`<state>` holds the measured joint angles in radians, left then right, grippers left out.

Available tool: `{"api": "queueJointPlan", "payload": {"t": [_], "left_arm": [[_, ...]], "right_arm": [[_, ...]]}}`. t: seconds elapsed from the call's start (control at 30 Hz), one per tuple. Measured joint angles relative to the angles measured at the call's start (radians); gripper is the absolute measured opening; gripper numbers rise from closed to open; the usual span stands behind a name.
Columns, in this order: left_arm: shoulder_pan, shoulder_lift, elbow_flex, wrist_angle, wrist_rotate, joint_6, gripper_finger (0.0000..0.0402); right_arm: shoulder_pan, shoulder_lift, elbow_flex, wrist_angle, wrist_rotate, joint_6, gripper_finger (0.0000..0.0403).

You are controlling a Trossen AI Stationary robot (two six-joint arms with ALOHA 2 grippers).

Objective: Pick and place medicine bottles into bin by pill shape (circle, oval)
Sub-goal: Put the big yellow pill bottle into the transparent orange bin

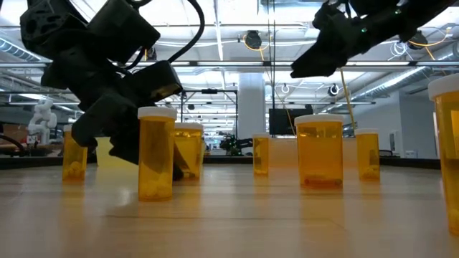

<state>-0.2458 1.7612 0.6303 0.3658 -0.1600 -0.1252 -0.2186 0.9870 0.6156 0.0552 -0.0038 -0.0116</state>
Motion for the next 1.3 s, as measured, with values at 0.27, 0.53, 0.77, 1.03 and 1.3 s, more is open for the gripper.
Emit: {"api": "queueJointPlan", "payload": {"t": [0.27,0.53,0.77,1.03,1.3], "left_arm": [[0.034,-0.13,-0.002,-0.102,-0.028,0.039,0.0182],[0.101,-0.202,-0.002,-0.163,-0.013,0.092,0.018],[0.139,-0.205,0.002,-0.178,0.007,0.105,0.018],[0.151,-0.206,0.002,-0.187,0.01,0.118,0.018],[0.151,-0.206,0.002,-0.177,0.01,0.126,0.018]], "right_arm": [[0.121,0.251,0.119,0.101,0.0,0.06,0.027],[0.213,0.546,0.343,0.092,0.002,0.09,0.027],[0.242,0.735,0.521,0.062,0.029,0.12,0.0308],[0.247,0.849,0.629,-0.015,0.029,0.068,0.0334],[0.244,0.851,0.634,-0.006,0.028,0.042,0.0334]]}}
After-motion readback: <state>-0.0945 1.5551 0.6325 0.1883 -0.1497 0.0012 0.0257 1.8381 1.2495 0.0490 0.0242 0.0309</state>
